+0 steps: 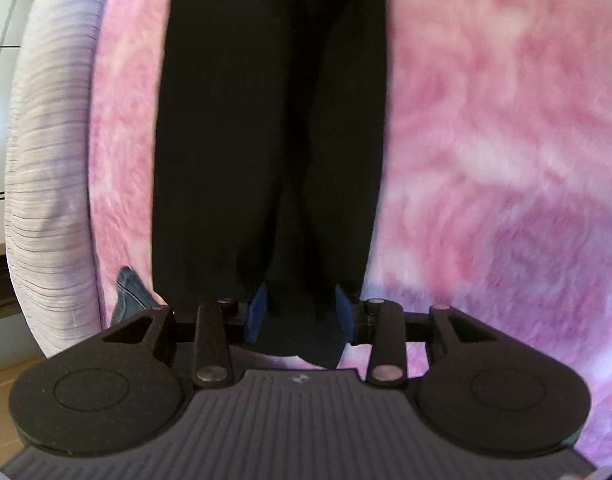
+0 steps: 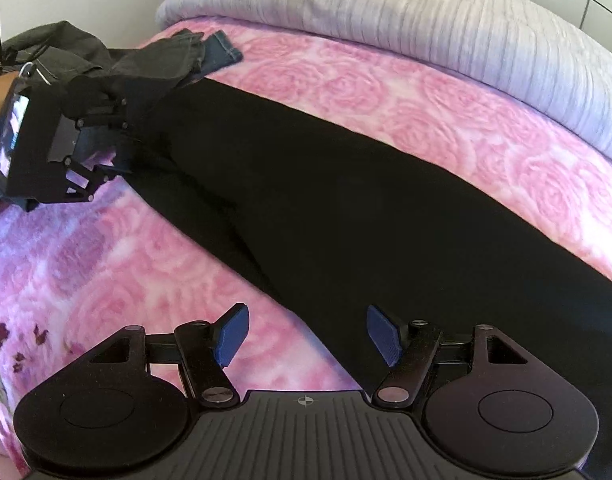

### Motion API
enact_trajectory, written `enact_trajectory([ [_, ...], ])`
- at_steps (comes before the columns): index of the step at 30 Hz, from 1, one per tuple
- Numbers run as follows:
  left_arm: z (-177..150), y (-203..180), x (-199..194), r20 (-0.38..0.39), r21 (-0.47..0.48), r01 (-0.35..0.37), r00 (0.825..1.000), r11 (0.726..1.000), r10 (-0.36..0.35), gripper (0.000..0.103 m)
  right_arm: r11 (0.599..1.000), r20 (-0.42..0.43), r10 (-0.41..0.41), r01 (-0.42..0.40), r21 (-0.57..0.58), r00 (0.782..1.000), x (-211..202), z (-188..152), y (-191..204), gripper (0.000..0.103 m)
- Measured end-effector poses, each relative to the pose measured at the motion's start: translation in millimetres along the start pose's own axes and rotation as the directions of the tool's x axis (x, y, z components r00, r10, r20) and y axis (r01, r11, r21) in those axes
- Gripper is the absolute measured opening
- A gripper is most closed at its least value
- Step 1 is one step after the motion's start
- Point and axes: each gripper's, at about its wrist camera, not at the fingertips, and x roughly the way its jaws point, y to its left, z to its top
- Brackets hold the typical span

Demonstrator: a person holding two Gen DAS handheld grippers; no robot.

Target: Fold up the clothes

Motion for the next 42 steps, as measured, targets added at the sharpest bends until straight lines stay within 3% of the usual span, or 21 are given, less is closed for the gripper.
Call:
enact_trajectory([
  [1, 0.3, 3.5, 0.5, -0.023, -0.011, 0.008, 1.000, 1.000, -0.008, 0.006, 1.000, -0.009, -0.008, 0.008, 0.007, 1.000, 1.4, -2.4, -2.0, 0.069],
  [2, 0.5, 7.7, 0.4, -0.049, -0.025, 0.016, 0.999, 1.000, -0.017, 0.002, 1.000, -0.018, -0.017, 0.018, 0.009, 1.000, 1.4, -4.6, -3.3, 0.069],
  [9, -33.1, 32.3, -31.4, -0.126, -0.026, -0.052, 0.991, 0.998, 0.049, 0.001, 0.998, -0.041, -0.064, 0.064, 0.012, 0.997, -10.1, -15.2, -12.8, 0.069],
  [17, -34.0, 21.2, -15.0, -0.156, 0.001, -0.034, 0.987, 0.999, 0.034, 0.004, 0.997, -0.083, -0.063, 0.060, -0.041, 0.995, -5.9, -25.9, -3.9, 0.069],
  [21, -30.6, 11.6, -27.2, -0.177, -0.003, 0.019, 0.984, 1.000, -0.019, 0.009, 0.996, -0.104, -0.093, 0.094, 0.008, 0.990, -17.0, -44.4, -11.6, 0.069],
  [26, -12.3, 15.4, -59.7, -0.097, -0.078, 0.040, 0.994, 0.996, -0.047, 0.013, 0.966, -0.129, -0.200, 0.217, 0.138, 0.971, -43.1, -82.7, -35.6, 0.069],
  [29, 19.7, 18.0, -84.7, 0.021, -0.107, 0.028, 0.999, 0.994, -0.026, 0.020, 0.901, -0.163, -0.309, 0.343, 0.266, 0.937, -60.8, -115.1, -67.2, 0.069],
  [31, 49.3, 17.0, -100.3, 0.126, -0.106, 0.023, 0.992, 0.994, -0.009, 0.028, 0.854, -0.179, -0.340, 0.383, 0.351, 0.923, -70.9, -133.3, -87.2, 0.069],
  [33, 88.6, 10.0, -117.3, 0.243, -0.085, 0.025, 0.970, 0.996, -0.003, 0.033, 0.804, -0.189, -0.365, 0.411, 0.430, 0.912, -80.7, -152.0, -106.4, 0.069],
  [35, 128.7, 2.4, -134.5, 0.357, -0.061, 0.025, 0.934, 0.998, -0.001, 0.033, 0.754, -0.196, -0.389, 0.433, 0.493, 0.900, -89.4, -169.0, -123.6, 0.069],
  [39, 219.2, -19.5, -170.3, 0.582, 0.008, 0.048, 0.812, 0.999, -0.044, 0.034, 0.707, -0.181, -0.394, 0.423, 0.567, 0.901, -102.3, -193.5, -150.8, 0.069],
  [41, 260.7, -33.0, -179.3, 0.643, 0.053, 0.031, 0.764, 0.998, -0.057, 0.035, 0.703, -0.168, -0.396, 0.415, 0.578, 0.903, -108.7, -204.5, -160.7, 0.069],
  [42, 281.1, -40.6, -179.1, 0.656, 0.083, 0.016, 0.751, 0.996, -0.067, 0.035, 0.698, -0.157, -0.397, 0.409, 0.588, 0.904, -112.9, -210.7, -165.3, 0.069],
])
